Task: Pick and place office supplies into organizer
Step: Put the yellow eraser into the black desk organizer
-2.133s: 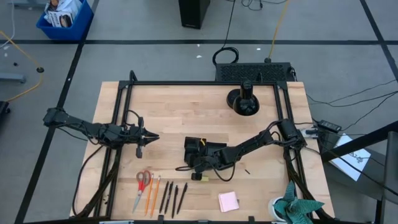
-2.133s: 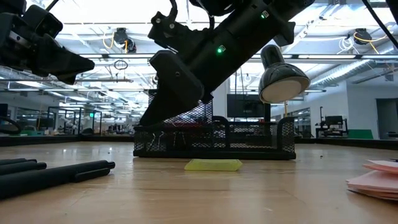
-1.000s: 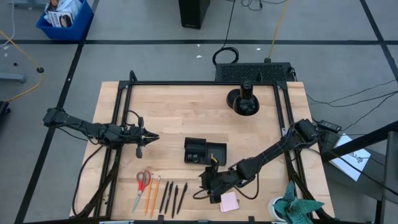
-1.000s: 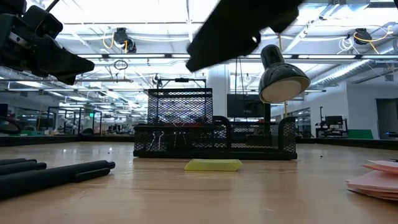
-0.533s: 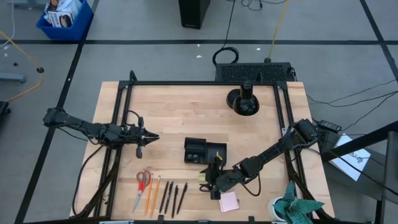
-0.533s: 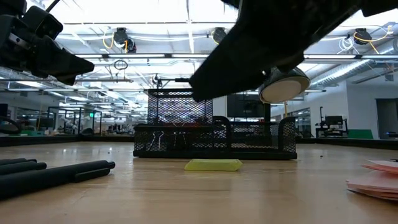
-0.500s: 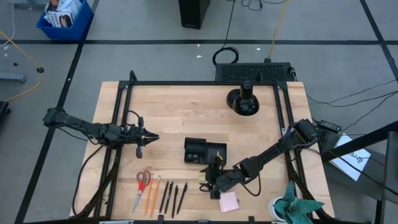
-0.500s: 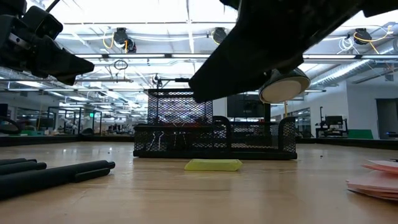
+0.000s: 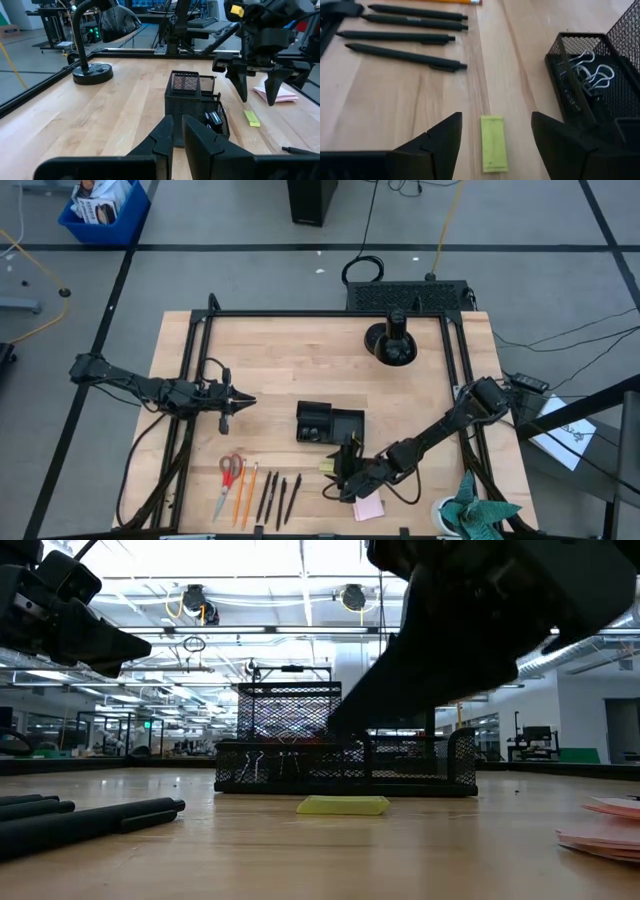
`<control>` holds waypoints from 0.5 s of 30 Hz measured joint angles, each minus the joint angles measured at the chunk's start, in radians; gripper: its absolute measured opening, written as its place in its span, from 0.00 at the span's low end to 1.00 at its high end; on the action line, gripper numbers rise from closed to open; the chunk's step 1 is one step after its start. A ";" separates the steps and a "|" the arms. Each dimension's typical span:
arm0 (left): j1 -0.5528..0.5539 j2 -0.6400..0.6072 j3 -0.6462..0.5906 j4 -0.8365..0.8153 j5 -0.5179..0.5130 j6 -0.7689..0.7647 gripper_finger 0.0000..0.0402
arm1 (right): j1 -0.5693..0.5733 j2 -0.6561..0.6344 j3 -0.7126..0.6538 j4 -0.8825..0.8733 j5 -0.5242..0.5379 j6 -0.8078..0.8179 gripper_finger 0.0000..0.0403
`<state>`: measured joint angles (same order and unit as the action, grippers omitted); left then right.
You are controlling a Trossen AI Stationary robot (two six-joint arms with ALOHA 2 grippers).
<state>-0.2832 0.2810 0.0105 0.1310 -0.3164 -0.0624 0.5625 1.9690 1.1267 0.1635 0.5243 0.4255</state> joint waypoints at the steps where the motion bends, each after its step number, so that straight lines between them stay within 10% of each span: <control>1: 0.000 0.000 0.000 0.000 0.000 0.000 0.11 | -0.001 0.005 0.000 0.001 0.000 -0.003 0.57; 15: 0.000 0.000 0.000 0.000 0.000 -0.001 0.11 | -0.006 0.037 0.000 -0.038 -0.056 0.000 0.56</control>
<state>-0.2830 0.2811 0.0105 0.1310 -0.3164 -0.0631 0.5564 2.0057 1.1267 0.1252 0.4683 0.4259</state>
